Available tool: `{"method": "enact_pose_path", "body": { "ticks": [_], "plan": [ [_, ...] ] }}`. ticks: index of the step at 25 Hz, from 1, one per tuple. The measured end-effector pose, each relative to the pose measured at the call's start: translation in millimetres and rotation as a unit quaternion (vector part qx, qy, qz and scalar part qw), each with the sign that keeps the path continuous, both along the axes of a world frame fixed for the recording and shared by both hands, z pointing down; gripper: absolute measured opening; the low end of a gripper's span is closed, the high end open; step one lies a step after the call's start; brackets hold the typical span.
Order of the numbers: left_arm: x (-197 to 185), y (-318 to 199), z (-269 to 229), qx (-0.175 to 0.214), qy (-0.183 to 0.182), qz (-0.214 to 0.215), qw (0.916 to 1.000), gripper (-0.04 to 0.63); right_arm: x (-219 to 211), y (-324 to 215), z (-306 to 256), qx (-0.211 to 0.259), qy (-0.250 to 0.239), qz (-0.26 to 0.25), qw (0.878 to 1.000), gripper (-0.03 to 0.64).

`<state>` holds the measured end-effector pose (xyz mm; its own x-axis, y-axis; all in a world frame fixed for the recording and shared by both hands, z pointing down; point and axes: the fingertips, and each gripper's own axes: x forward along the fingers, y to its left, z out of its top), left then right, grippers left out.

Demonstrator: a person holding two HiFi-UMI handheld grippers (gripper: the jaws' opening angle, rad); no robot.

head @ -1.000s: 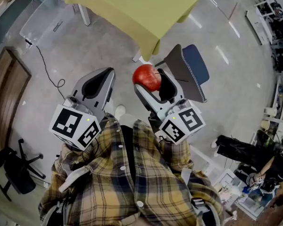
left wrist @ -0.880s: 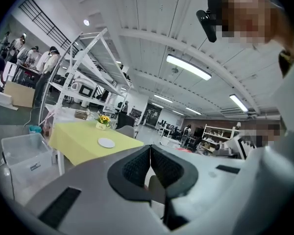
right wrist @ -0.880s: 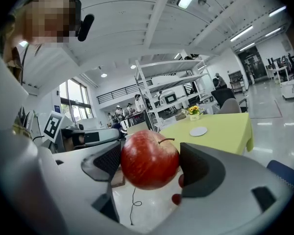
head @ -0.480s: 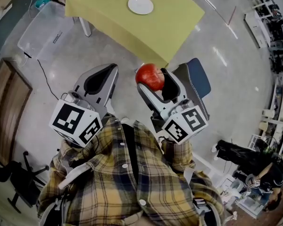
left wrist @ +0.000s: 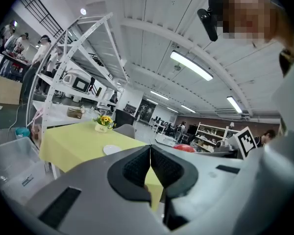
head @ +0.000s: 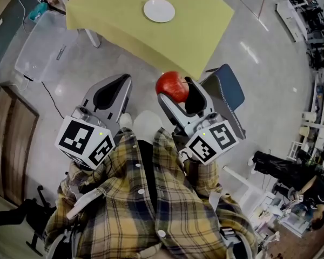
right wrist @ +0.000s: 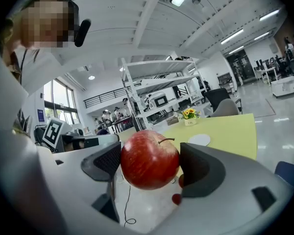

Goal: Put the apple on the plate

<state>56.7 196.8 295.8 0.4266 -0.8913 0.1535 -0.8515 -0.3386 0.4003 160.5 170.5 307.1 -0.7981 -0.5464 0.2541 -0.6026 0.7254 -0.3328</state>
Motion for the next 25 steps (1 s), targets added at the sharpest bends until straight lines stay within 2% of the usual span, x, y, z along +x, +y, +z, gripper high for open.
{"method": "enact_pose_path", "body": {
  "ticks": [6, 18, 25],
  "plan": [
    [-2, -30, 6, -0.005, 0.008, -0.001, 1.0, 0.009, -2, -29, 10, -0.012, 0.006, 0.001, 1.0, 0.364],
    [6, -132, -30, 0.025, -0.002, -0.02, 0.9995, 0.009, 3, -127, -15, 0.007, 0.004, -0.026, 1.0, 0.364],
    [12, -168, -32, 0.028, -0.007, -0.051, 0.9983, 0.009, 17, -168, -15, 0.007, 0.003, -0.045, 0.999, 0.364]
  ]
}}
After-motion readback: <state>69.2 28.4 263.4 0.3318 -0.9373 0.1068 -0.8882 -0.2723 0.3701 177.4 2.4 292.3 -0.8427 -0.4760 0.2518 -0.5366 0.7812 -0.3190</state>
